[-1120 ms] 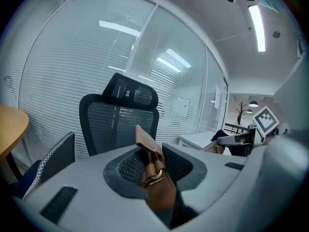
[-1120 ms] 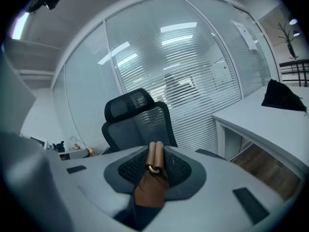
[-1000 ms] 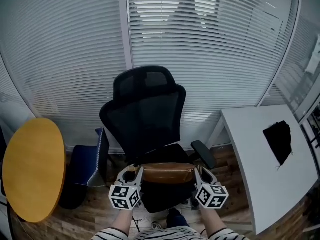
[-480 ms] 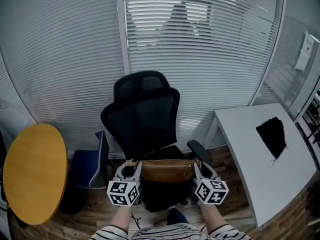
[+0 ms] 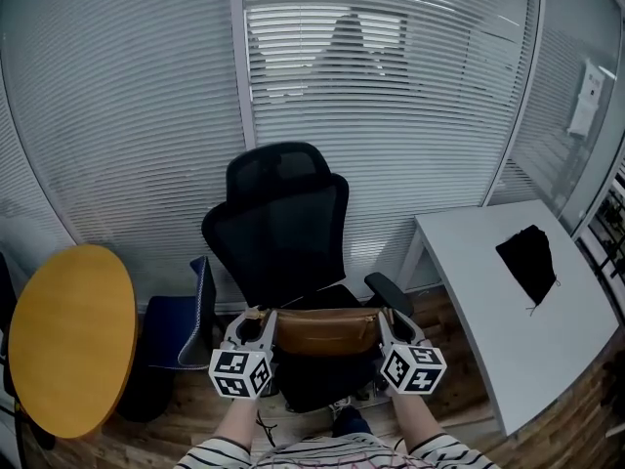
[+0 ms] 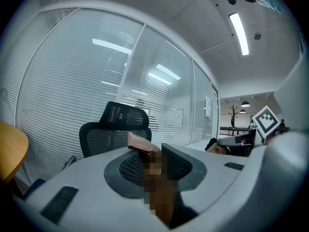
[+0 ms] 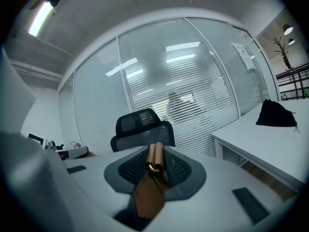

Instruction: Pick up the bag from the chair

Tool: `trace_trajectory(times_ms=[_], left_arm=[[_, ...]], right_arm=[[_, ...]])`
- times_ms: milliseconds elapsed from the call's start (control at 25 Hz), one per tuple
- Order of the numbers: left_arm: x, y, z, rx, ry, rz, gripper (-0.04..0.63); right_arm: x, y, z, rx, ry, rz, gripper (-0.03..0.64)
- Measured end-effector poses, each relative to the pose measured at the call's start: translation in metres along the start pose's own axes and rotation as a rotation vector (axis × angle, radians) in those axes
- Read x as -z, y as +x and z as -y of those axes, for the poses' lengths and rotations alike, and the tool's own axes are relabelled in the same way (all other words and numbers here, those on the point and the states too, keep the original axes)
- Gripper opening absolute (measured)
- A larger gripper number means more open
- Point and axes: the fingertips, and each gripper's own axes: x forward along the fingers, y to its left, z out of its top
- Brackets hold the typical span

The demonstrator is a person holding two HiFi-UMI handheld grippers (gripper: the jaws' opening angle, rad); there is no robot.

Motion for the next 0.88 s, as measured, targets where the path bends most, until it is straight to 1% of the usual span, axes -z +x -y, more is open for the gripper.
trace_trajectory(times_ms=[440, 880], left_arm=[[-0.001, -0.008, 0.000, -0.007, 0.012, 0.001, 0.112], [0.003, 0.006, 0.000, -0.010, 0.009, -0.008, 0.112]], right_arm=[[0.001, -0.005, -0.005, -0.005, -0.012, 0.000, 0.110], [0.002, 0.005, 0.004, -0.001, -0.015, -0.012, 0.109]])
